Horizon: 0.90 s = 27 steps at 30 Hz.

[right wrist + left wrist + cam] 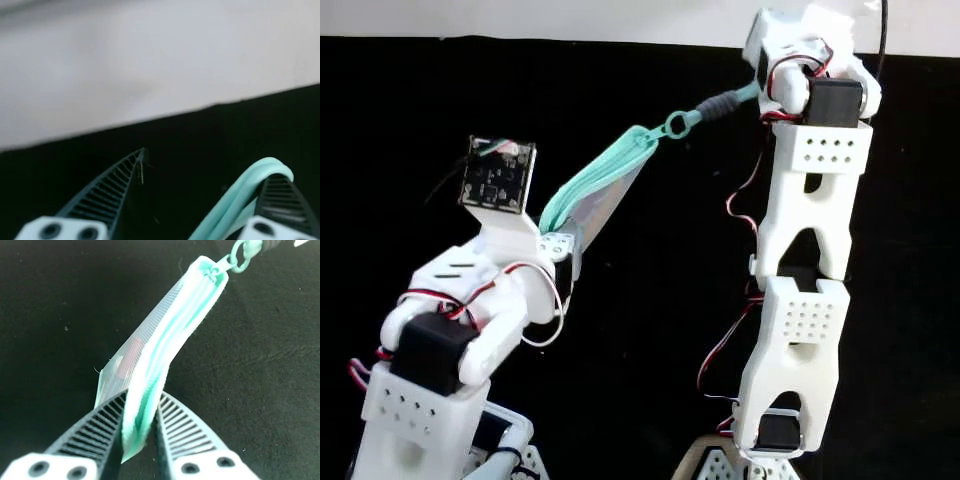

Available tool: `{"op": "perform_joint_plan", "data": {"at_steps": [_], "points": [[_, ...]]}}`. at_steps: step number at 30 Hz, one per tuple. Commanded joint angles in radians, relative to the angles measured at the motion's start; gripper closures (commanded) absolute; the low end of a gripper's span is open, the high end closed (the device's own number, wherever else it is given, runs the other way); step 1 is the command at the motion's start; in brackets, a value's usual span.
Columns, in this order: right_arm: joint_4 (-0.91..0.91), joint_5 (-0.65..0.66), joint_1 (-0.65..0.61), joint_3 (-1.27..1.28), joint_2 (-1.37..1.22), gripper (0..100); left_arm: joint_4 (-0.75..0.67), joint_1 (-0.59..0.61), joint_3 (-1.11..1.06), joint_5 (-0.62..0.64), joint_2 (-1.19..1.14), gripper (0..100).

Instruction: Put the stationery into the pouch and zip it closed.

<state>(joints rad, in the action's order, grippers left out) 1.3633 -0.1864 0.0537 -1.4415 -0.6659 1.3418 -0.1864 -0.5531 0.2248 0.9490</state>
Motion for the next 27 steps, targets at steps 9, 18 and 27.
{"op": "perform_joint_plan", "data": {"at_steps": [9,18,27], "points": [[0.354,0.141,-0.074,-0.036,0.010,63.1,-0.153,0.068,0.090,0.000,-0.012,99],[0.401,0.164,-0.137,-0.028,0.018,63.2,-0.374,0.068,0.097,0.002,-0.012,99],[0.403,0.250,-0.286,-0.027,0.019,67.2,-0.499,0.216,0.096,-0.014,-0.013,99]]}}
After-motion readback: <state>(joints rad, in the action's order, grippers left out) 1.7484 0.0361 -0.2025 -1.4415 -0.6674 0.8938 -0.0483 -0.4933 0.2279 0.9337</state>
